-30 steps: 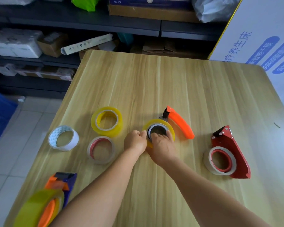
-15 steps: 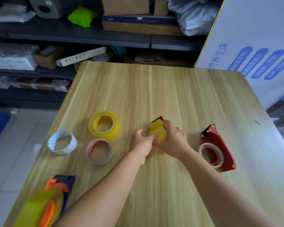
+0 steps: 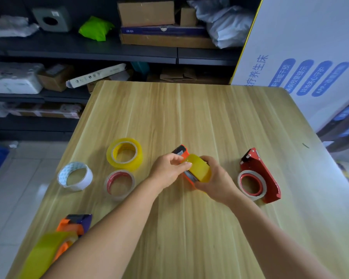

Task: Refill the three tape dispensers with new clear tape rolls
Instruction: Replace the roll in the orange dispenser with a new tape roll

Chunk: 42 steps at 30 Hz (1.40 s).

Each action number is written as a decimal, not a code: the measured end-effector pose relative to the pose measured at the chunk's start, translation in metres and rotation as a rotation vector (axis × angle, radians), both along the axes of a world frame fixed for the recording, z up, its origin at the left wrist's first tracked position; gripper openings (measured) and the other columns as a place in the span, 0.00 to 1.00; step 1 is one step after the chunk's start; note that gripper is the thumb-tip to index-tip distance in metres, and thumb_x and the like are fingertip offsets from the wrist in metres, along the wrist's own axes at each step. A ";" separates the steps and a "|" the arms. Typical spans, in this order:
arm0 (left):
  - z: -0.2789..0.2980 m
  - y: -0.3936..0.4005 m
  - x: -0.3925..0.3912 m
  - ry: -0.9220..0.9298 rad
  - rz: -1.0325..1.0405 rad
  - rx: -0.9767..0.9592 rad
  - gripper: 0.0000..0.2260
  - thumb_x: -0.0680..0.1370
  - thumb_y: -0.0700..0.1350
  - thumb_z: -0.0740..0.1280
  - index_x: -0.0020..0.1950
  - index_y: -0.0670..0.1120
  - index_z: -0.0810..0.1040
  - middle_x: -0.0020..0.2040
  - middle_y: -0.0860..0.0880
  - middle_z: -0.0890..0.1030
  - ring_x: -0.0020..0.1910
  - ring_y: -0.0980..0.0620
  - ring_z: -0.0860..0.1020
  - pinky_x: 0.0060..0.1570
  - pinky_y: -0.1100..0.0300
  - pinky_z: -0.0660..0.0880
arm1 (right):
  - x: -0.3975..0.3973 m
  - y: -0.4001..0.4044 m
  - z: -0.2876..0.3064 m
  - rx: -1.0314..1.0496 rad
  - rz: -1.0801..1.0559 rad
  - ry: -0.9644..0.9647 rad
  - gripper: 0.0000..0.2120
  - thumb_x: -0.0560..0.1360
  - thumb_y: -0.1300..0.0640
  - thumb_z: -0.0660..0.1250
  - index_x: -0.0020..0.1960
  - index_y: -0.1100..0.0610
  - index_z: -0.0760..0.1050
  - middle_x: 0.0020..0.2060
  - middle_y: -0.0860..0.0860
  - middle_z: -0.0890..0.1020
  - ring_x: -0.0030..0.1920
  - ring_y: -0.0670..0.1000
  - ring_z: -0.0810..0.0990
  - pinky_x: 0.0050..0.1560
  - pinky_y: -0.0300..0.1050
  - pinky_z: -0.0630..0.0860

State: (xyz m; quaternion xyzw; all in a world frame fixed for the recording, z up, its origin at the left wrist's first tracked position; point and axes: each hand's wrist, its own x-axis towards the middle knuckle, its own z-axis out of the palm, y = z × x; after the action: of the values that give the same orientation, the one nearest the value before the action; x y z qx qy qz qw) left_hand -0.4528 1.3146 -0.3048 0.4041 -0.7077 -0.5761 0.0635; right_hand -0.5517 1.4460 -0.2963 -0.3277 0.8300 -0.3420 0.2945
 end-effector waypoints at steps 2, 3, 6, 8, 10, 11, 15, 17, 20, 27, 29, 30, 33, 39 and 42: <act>0.003 -0.003 0.000 0.024 0.003 -0.007 0.07 0.72 0.47 0.74 0.46 0.50 0.79 0.48 0.52 0.81 0.47 0.55 0.78 0.49 0.63 0.75 | 0.001 0.001 0.002 -0.003 0.015 -0.012 0.29 0.68 0.57 0.74 0.66 0.49 0.66 0.42 0.39 0.73 0.39 0.39 0.75 0.33 0.31 0.69; 0.005 -0.004 0.000 0.031 0.014 -0.027 0.04 0.72 0.46 0.74 0.43 0.50 0.80 0.45 0.53 0.81 0.46 0.55 0.78 0.47 0.63 0.75 | 0.002 0.001 0.003 -0.008 0.023 -0.018 0.30 0.68 0.57 0.74 0.66 0.49 0.66 0.42 0.39 0.74 0.39 0.40 0.75 0.34 0.32 0.70; 0.007 -0.006 0.001 0.019 0.007 -0.136 0.04 0.74 0.45 0.72 0.40 0.49 0.80 0.39 0.53 0.80 0.42 0.54 0.77 0.46 0.62 0.74 | 0.002 0.002 0.002 -0.030 0.038 -0.014 0.30 0.68 0.57 0.74 0.66 0.49 0.66 0.46 0.42 0.75 0.42 0.44 0.76 0.37 0.32 0.71; 0.009 -0.007 0.001 -0.017 -0.043 -0.256 0.05 0.76 0.45 0.68 0.41 0.48 0.79 0.38 0.53 0.79 0.40 0.54 0.76 0.39 0.64 0.71 | 0.002 0.002 0.001 -0.044 0.051 -0.010 0.30 0.68 0.58 0.74 0.66 0.49 0.66 0.48 0.43 0.76 0.45 0.46 0.76 0.38 0.32 0.71; 0.010 -0.010 0.000 -0.061 -0.060 -0.368 0.06 0.78 0.45 0.65 0.41 0.48 0.76 0.38 0.52 0.77 0.39 0.52 0.74 0.35 0.62 0.66 | 0.002 0.002 0.000 -0.053 0.065 -0.003 0.30 0.67 0.58 0.74 0.65 0.48 0.66 0.50 0.44 0.76 0.48 0.48 0.77 0.42 0.36 0.73; 0.010 -0.012 -0.001 -0.081 -0.054 -0.404 0.06 0.78 0.45 0.64 0.41 0.48 0.75 0.37 0.52 0.76 0.39 0.51 0.73 0.34 0.60 0.65 | 0.002 0.001 0.000 -0.055 0.076 0.003 0.30 0.67 0.58 0.74 0.65 0.48 0.66 0.51 0.45 0.76 0.49 0.49 0.77 0.44 0.39 0.74; 0.010 -0.018 -0.004 -0.138 -0.010 -0.452 0.06 0.79 0.45 0.62 0.42 0.47 0.72 0.39 0.51 0.75 0.40 0.49 0.72 0.37 0.60 0.64 | 0.003 0.000 -0.003 -0.057 0.082 -0.013 0.32 0.66 0.58 0.75 0.65 0.48 0.67 0.53 0.46 0.77 0.51 0.50 0.77 0.51 0.46 0.76; 0.011 -0.019 -0.005 -0.138 -0.001 -0.465 0.06 0.79 0.45 0.62 0.42 0.47 0.72 0.39 0.51 0.76 0.40 0.49 0.73 0.38 0.60 0.64 | 0.002 -0.001 -0.003 -0.040 0.089 -0.035 0.32 0.65 0.57 0.76 0.64 0.47 0.67 0.52 0.46 0.77 0.49 0.49 0.78 0.49 0.45 0.77; 0.012 -0.018 -0.006 -0.114 -0.055 -0.466 0.06 0.78 0.44 0.62 0.42 0.47 0.73 0.35 0.55 0.76 0.39 0.51 0.74 0.38 0.61 0.65 | -0.001 -0.009 0.005 0.043 0.070 -0.112 0.27 0.66 0.50 0.76 0.59 0.47 0.67 0.41 0.46 0.78 0.38 0.45 0.78 0.37 0.38 0.77; 0.015 -0.022 -0.016 -0.080 -0.109 -0.567 0.05 0.76 0.44 0.64 0.43 0.46 0.77 0.46 0.48 0.77 0.48 0.47 0.76 0.47 0.57 0.72 | 0.002 -0.030 0.009 0.194 0.091 0.062 0.31 0.69 0.48 0.72 0.68 0.54 0.66 0.47 0.50 0.78 0.42 0.50 0.76 0.34 0.41 0.71; 0.020 -0.036 -0.019 -0.089 -0.048 -0.577 0.05 0.76 0.43 0.64 0.44 0.44 0.78 0.49 0.45 0.76 0.49 0.45 0.76 0.46 0.59 0.70 | 0.001 -0.028 0.006 0.187 0.104 0.050 0.29 0.68 0.52 0.72 0.65 0.53 0.66 0.46 0.51 0.79 0.41 0.51 0.77 0.37 0.44 0.74; 0.025 -0.044 -0.020 -0.104 -0.028 -0.561 0.05 0.77 0.43 0.64 0.45 0.44 0.78 0.48 0.45 0.76 0.48 0.45 0.77 0.44 0.60 0.69 | 0.002 -0.026 0.005 0.176 0.103 0.034 0.28 0.67 0.53 0.73 0.64 0.52 0.66 0.45 0.51 0.79 0.39 0.51 0.78 0.37 0.45 0.75; 0.035 -0.054 -0.023 -0.141 -0.073 -0.501 0.05 0.78 0.45 0.63 0.44 0.46 0.76 0.38 0.51 0.76 0.41 0.48 0.75 0.34 0.61 0.67 | 0.002 -0.024 0.002 0.133 0.086 -0.014 0.28 0.67 0.54 0.74 0.62 0.50 0.65 0.41 0.47 0.77 0.36 0.48 0.77 0.34 0.42 0.75; 0.033 -0.053 -0.025 -0.130 -0.089 -0.469 0.05 0.78 0.46 0.64 0.43 0.47 0.76 0.39 0.50 0.76 0.40 0.50 0.73 0.34 0.62 0.68 | 0.004 -0.031 0.008 0.198 0.077 -0.025 0.33 0.67 0.45 0.74 0.66 0.51 0.62 0.40 0.45 0.75 0.36 0.44 0.76 0.33 0.39 0.72; 0.033 -0.047 -0.028 -0.117 -0.117 -0.499 0.06 0.77 0.47 0.64 0.42 0.47 0.76 0.37 0.51 0.76 0.39 0.51 0.74 0.34 0.61 0.69 | 0.005 -0.036 0.011 0.256 0.071 0.072 0.31 0.69 0.45 0.72 0.66 0.52 0.63 0.41 0.47 0.76 0.35 0.49 0.76 0.30 0.40 0.70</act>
State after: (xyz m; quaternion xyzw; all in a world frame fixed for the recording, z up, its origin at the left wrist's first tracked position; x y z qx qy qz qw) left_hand -0.4808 1.2672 -0.2720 0.3669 -0.8525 -0.3620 0.0869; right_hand -0.5466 1.4096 -0.2851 -0.3289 0.8647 -0.2107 0.3157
